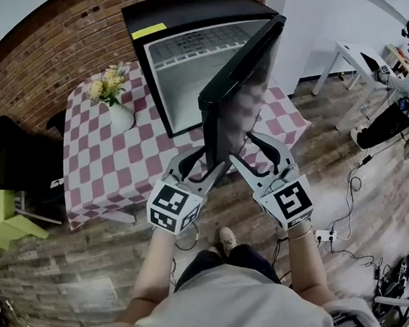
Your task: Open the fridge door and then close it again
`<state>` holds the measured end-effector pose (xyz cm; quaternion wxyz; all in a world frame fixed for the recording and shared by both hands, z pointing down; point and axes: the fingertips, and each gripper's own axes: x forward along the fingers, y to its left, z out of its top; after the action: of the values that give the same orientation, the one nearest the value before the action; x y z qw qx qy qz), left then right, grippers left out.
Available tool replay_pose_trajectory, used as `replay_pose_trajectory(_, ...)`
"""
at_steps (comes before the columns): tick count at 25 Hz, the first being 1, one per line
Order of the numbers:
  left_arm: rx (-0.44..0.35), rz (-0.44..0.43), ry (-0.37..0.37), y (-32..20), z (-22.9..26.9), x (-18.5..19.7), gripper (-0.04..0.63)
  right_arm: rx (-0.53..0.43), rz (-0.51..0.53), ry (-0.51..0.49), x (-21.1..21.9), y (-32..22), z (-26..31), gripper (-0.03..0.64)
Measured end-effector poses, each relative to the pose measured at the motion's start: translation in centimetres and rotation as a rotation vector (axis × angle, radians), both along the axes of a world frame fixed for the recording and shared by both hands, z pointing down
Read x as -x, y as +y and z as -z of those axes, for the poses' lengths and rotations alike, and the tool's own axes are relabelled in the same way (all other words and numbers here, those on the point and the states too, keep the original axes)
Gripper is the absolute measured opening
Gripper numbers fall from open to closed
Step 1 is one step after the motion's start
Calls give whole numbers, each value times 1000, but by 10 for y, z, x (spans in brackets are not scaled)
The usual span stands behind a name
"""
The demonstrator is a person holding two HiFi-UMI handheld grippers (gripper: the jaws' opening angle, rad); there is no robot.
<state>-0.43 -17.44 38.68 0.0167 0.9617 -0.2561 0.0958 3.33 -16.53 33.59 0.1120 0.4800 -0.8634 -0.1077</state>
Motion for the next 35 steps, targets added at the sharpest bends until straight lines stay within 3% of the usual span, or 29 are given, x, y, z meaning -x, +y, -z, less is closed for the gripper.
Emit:
replay_pose_trajectory(4, 1, -66, 15, 17, -1, -13, 183, 23, -92, -157, -14, 16, -3, 196)
replay_pose_trajectory(8, 11, -123, 45, 31, -2, -24, 183, 31, -170, -222, -26, 27, -2, 197)
replay_pose_trajectory(15, 20, -252, 84, 60, -1, -55, 181, 60, -245, -240, -36, 44, -11, 205)
replay_pose_trajectory(24, 28, -414, 65, 88, -3, -95, 135, 58, -341, -241, -67, 52, -16, 225)
replay_pose_trajectory(35, 36, -494, 71, 108, -5, -139, 117, 50, -453, -205, -119, 65, -19, 202)
